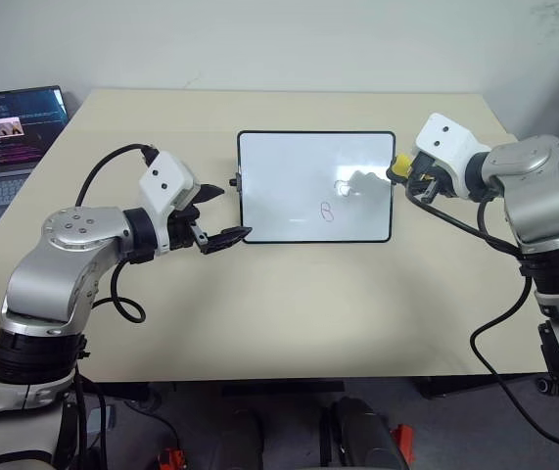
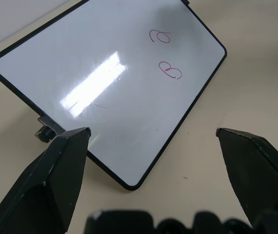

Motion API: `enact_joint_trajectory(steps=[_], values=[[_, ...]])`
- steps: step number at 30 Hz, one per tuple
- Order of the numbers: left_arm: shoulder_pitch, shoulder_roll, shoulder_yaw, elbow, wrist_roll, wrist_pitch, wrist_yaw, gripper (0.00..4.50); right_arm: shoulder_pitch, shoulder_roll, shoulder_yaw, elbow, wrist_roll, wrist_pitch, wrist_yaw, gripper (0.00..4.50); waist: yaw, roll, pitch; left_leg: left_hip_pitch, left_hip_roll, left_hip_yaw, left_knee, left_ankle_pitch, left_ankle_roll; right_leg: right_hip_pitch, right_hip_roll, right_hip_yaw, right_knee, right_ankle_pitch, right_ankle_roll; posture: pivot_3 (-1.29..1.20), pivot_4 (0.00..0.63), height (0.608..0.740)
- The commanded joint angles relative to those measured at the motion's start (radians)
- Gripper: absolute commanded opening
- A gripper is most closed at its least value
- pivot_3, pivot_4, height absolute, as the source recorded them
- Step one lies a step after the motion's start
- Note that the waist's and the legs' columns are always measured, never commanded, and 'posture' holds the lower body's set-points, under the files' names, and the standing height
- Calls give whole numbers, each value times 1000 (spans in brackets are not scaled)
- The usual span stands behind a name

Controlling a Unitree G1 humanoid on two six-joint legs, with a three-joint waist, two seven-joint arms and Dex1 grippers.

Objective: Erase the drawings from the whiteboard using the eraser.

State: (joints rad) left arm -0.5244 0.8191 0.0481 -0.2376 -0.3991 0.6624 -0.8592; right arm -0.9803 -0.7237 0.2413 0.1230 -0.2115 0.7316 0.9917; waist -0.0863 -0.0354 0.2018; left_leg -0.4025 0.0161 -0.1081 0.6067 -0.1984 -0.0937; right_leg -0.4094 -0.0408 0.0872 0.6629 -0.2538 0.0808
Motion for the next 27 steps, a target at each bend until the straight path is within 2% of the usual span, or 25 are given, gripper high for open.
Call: enact_joint_trajectory(steps=[1, 7, 12, 27], values=[[-23, 3, 22, -24, -6, -14, 3, 4500, -14, -2, -10, -21, 14, -4, -11, 839, 0, 0, 0, 0, 0, 0, 0, 0, 0, 0, 0, 0, 0, 0, 0, 0, 150, 740], [-42, -13, 29, -11, 5, -31, 28, 4500, -24, 11, -4, -24, 18, -3, -11, 839, 1, 0, 0, 0, 0, 0, 0, 0, 0, 0, 0, 0, 0, 0, 0, 0, 150, 740], [-58, -3, 29, 5, 5, -37, 15, 4500, -73, 53, -62, 0, 54, 1, -66, 839, -1, 0, 0, 0, 0, 0, 0, 0, 0, 0, 0, 0, 0, 0, 0, 0, 150, 740], [-51, -5, 23, -9, -1, -30, 10, 4500, -73, 44, -33, -29, 98, 27, -53, 839, 1, 0, 0, 0, 0, 0, 0, 0, 0, 0, 0, 0, 0, 1, -2, 0, 150, 740]])
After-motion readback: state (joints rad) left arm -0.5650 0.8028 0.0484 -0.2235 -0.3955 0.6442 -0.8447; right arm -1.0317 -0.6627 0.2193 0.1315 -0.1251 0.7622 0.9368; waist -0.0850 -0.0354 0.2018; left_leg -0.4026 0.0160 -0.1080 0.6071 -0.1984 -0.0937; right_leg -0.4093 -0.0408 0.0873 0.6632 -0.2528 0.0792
